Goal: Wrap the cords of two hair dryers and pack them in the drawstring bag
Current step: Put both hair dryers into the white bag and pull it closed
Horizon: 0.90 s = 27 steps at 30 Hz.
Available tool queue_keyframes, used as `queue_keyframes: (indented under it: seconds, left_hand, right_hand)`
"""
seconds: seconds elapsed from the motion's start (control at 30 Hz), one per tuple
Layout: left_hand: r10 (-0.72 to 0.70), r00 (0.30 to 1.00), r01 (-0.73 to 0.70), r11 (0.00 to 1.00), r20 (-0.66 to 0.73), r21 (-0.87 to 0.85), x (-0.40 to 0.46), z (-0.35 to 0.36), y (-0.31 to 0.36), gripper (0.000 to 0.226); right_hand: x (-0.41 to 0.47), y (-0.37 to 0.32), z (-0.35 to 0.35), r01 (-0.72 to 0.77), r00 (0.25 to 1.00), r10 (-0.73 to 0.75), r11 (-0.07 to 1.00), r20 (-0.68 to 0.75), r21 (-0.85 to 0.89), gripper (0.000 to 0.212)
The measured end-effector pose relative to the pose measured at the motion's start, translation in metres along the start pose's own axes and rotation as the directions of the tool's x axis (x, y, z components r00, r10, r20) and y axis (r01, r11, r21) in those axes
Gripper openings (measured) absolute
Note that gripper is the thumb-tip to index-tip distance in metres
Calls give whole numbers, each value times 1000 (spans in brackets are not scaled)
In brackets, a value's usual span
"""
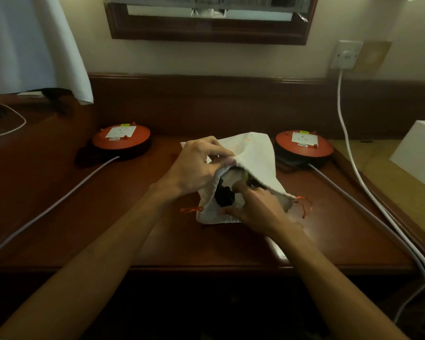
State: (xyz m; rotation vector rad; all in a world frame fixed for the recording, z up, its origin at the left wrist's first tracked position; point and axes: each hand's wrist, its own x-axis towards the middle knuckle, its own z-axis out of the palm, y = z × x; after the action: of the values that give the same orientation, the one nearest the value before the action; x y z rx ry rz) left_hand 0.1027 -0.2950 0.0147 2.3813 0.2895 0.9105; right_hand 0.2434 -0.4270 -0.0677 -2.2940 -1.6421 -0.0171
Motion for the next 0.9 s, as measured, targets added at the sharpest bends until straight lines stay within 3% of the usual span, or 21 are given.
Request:
queue_keyframes:
  seconds: [0.1, 0.23, 0.3, 0.37, 0.47, 0.57, 0.7, 0.8, 0.9]
  left_hand:
    - [-21, 1000, 21, 1000, 15, 7, -2, 5, -3, 18]
    - [-94, 994, 90, 994, 54, 63, -14, 11, -14, 21]
    - [-150, 981, 132, 981, 126, 141, -28, 21, -22, 32]
    - [-177, 966, 113, 946, 190, 305, -44, 34, -31, 49]
    - [-101, 988, 45, 912, 119, 407, -61, 54, -45, 51]
    - [-74, 997, 55, 928, 37, 369, -66, 66, -50, 51]
    - [6, 998, -27, 924, 56, 381, -70, 72, -54, 40]
    - [91, 994, -107, 904, 57, 413, -72, 77, -59, 37]
    - [84, 996, -90, 906, 34, 413, -72, 79, -67, 43]
  right_hand:
    - [4, -8, 14, 38, 993, -46, 996, -108, -77, 59]
    - [-2, 0, 22, 37, 997, -37, 999, -74, 0, 56]
    - [-14, 10, 19, 77, 974, -63, 995, -217, 59, 41]
    - [-29, 23, 18, 99, 901, -69, 994, -428, 48, 22]
    - [-40, 36, 17, 58, 792, -32, 998, -609, 22, 20]
    - [-29, 44, 17, -25, 822, -10, 998, -569, -55, 26]
    - [7, 44, 16, -92, 906, 116, 993, -407, 78, 39]
    - [15, 46, 26, -146, 959, 135, 989, -251, -27, 44]
    - [11, 49, 30, -160, 964, 135, 982, -228, -97, 47]
